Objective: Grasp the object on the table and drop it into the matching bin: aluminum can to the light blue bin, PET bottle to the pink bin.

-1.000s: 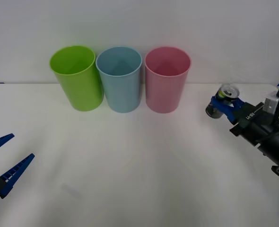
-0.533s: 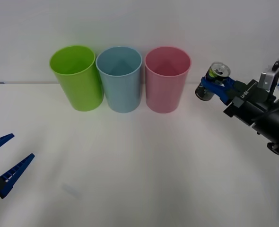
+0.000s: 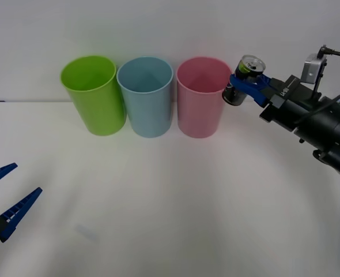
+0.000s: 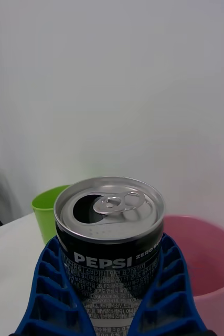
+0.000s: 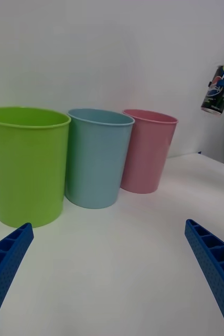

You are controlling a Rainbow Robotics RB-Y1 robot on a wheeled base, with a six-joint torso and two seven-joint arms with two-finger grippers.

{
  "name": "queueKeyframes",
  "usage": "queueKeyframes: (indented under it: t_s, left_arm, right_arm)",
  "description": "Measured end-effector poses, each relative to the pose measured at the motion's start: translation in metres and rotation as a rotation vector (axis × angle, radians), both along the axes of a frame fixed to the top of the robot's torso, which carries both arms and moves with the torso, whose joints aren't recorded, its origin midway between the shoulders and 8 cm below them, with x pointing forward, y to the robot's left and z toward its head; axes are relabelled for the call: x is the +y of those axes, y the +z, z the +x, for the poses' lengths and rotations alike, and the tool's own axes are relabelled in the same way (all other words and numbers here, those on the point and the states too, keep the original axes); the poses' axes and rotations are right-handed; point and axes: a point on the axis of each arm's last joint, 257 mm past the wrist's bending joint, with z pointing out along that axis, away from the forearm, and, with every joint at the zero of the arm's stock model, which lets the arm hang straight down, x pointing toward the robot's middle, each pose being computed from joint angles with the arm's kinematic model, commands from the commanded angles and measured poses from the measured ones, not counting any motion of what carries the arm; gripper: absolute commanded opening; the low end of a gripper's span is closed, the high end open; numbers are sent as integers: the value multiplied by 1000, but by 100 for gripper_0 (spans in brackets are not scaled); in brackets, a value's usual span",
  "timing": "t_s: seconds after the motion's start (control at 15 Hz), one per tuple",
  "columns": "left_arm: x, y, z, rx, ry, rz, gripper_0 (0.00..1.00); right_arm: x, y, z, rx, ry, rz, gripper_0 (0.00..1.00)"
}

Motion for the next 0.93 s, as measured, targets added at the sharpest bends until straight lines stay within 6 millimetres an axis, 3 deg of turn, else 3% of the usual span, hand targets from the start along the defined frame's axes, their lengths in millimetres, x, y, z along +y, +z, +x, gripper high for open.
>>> queueKeyframes:
  t_s: [0.93]
  left_arm:
    - [0,0,0,0,0,0,100]
  right_arm:
    - [69,24,61,-6,89,-44,0]
